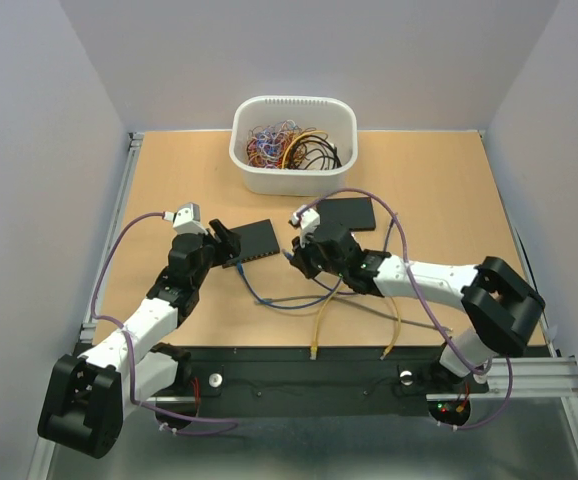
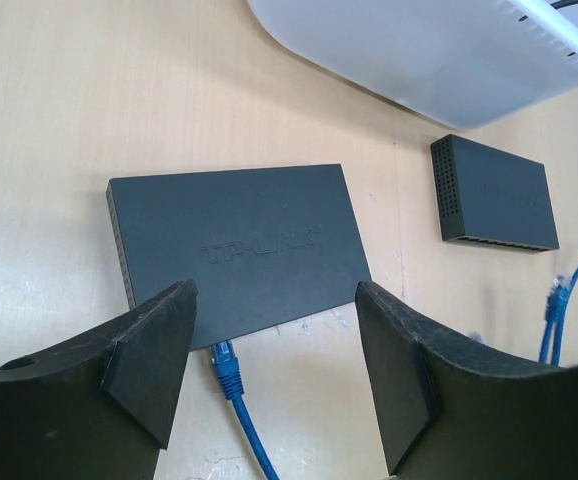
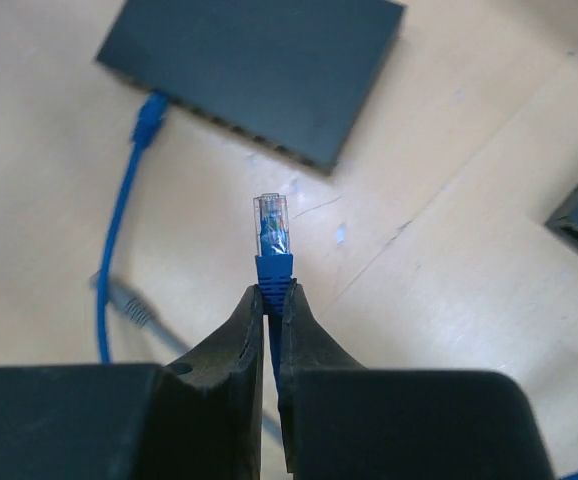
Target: Insert the plug into the switch port
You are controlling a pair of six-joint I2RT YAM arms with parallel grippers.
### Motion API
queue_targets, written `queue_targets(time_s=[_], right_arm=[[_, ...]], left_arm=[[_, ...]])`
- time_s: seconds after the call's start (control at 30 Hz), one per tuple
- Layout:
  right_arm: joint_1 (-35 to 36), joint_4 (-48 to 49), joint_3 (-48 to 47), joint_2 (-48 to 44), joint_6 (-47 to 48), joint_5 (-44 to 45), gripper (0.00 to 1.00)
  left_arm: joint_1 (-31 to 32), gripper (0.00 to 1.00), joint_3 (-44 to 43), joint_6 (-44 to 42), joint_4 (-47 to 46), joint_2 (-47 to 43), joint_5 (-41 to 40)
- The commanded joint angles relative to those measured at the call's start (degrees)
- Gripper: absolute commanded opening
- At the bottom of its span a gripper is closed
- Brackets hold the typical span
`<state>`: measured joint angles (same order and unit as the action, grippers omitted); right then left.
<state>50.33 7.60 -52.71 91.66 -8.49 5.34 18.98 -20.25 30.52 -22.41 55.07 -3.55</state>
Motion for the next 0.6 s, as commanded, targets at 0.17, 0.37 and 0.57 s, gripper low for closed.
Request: queue_targets(time_s=[0.17, 0.37, 0.57], right_arm=[[2.6, 17.3, 15.3, -14.4, 4.0, -17.3, 0.0], [3.1, 17.3, 16.5, -15.8, 3.3, -19.3, 0.01], [3.2, 16.7, 15.0, -11.9, 0.9, -15.5, 0.0]], left_arm=[[0.2, 0.75, 0.0, -0.8, -1.8, -0.8, -1.0], [0.2, 0.75, 0.1, -0.8, -2.0, -0.6, -1.5], [0.2, 0.75, -1.0, -0.6, -2.3, 1.9, -2.3]])
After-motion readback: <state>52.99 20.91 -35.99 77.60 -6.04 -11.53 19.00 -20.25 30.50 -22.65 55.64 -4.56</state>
